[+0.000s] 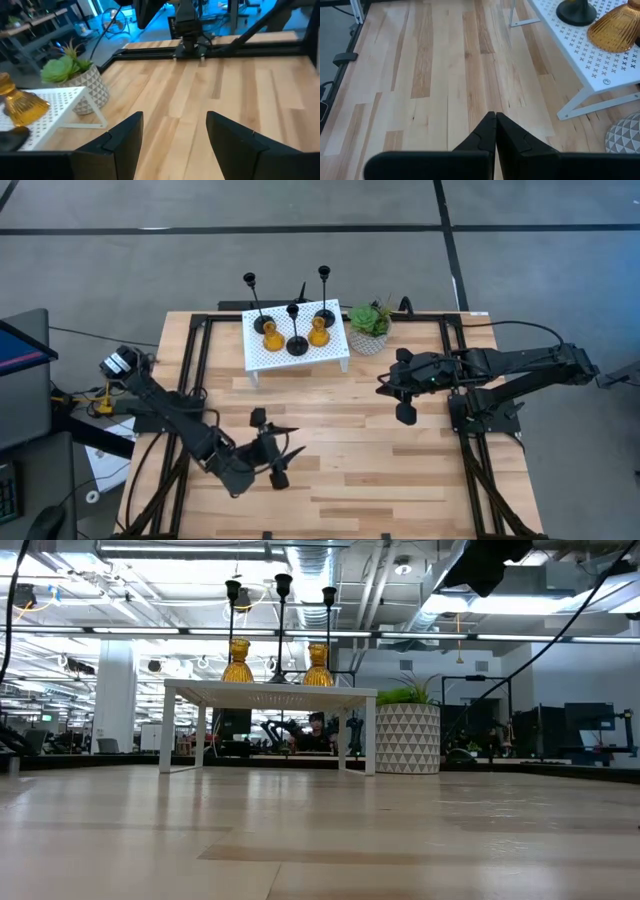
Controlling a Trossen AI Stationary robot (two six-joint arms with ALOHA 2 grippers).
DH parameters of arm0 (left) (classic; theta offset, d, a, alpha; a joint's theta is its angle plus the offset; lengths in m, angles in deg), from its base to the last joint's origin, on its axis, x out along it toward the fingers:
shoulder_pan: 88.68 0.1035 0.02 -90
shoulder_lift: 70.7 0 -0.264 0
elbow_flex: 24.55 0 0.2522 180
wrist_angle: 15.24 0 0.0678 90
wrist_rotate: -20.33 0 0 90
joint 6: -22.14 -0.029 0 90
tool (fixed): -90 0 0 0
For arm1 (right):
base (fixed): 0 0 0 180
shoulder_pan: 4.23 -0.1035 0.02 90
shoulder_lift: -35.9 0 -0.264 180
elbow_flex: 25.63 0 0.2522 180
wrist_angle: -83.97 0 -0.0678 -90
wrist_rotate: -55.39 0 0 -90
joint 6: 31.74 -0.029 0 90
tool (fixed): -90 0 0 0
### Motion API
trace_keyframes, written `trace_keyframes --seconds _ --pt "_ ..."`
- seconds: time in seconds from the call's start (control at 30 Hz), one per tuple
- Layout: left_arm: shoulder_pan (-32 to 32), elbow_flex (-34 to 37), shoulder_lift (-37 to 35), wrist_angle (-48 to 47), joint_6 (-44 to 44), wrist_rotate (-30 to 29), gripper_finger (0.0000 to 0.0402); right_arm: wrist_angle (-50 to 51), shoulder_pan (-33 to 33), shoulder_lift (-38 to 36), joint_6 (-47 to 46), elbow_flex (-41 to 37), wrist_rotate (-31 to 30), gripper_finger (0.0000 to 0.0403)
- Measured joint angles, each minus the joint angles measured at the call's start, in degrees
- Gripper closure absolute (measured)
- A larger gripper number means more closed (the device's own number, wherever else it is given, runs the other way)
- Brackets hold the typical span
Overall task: Pick & Place candle stick holders
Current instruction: Adjust the candle holders on the shelf
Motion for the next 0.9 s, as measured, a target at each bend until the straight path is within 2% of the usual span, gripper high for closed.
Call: trace_keyframes --seconds 0.17,0.9 --pt "0.3 0.0 -0.3 2.8 3.0 -0.1 0.0183 -0.4 0.0 0.0 0.0 0.0 0.0 0.0403" --pt "0.3 0.0 -0.3 4.4 3.3 0.0 0.0183 -4.3 0.0 0.0 -3.7 0.0 0.0 0.0403"
